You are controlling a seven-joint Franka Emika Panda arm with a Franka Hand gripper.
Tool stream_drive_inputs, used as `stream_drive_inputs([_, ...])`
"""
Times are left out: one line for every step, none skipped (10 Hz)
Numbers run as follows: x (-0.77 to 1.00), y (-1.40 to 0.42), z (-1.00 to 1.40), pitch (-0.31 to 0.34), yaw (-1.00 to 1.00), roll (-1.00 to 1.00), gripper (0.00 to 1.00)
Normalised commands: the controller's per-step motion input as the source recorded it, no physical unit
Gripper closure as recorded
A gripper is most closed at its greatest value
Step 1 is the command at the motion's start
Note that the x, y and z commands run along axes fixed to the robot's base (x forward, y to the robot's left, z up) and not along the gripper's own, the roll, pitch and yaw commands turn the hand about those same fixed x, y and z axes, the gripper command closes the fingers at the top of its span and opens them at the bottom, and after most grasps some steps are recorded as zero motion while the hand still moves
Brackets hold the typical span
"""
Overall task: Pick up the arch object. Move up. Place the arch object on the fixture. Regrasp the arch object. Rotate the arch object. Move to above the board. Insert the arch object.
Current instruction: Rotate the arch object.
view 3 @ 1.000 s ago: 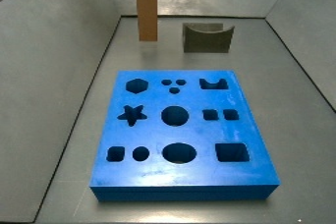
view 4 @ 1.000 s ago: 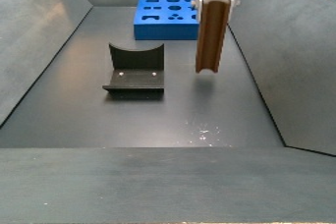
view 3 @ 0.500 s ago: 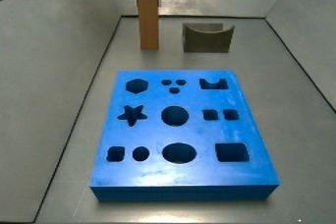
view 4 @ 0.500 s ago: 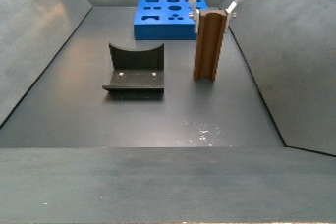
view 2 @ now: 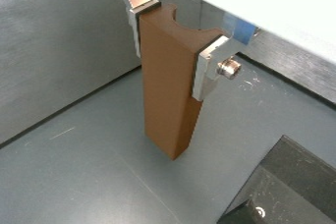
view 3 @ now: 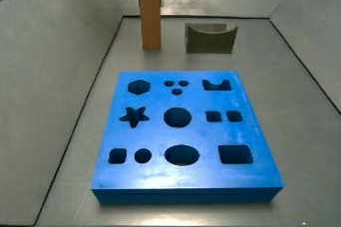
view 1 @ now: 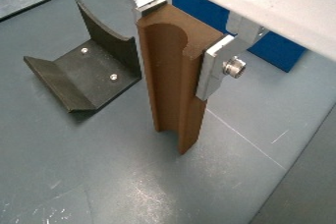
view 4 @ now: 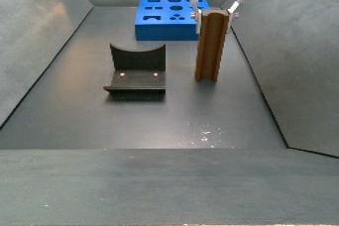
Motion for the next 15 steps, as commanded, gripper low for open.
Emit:
stream_drive_inputs([0.01, 0.01, -0.19, -0.027, -0.03, -0.20, 1.00])
stream_drive_inputs([0.00, 0.00, 0.00, -0.027, -0.03, -0.20, 0.00])
stream_drive_inputs([0.00, 0.00, 1.00, -0.029, -0.03, -0.20, 0.00])
stream_drive_inputs([0.00, 0.00, 1.00, -0.024, -0.03, -0.20, 0.00])
stream_drive_inputs([-0.03, 0.00, 0.99, 0.023, -0.03, -0.19, 0.00])
stream_drive_inputs([-0.02, 0.01, 0.83, 0.043, -0.04, -0.19, 0.00])
stream_drive_inputs([-0.01, 0.01, 0.59, 0.061, -0.04, -0.18, 0.00])
stream_drive_inputs([0.00, 0.02, 0.40, 0.079, -0.05, -0.17, 0.00])
stream_drive_inputs([0.00, 0.00, 0.00, 0.008, 1.00, -0.01, 0.00])
stream_drive_inputs([0.01, 0.00, -0.10, 0.008, 1.00, -0.01, 0.00])
stream_drive_inputs([0.04, -0.02, -0.10, 0.007, 1.00, -0.01, 0.00])
stream_drive_inputs([0.04, -0.01, -0.06, 0.006, 1.00, -0.01, 0.00])
stream_drive_inputs([0.04, -0.01, -0.04, 0.005, 1.00, -0.01, 0.00])
stream_drive_inputs([0.04, -0.01, -0.04, 0.005, 1.00, -0.01, 0.00])
stream_drive_inputs([0.04, -0.01, -0.04, 0.005, 1.00, -0.01, 0.00])
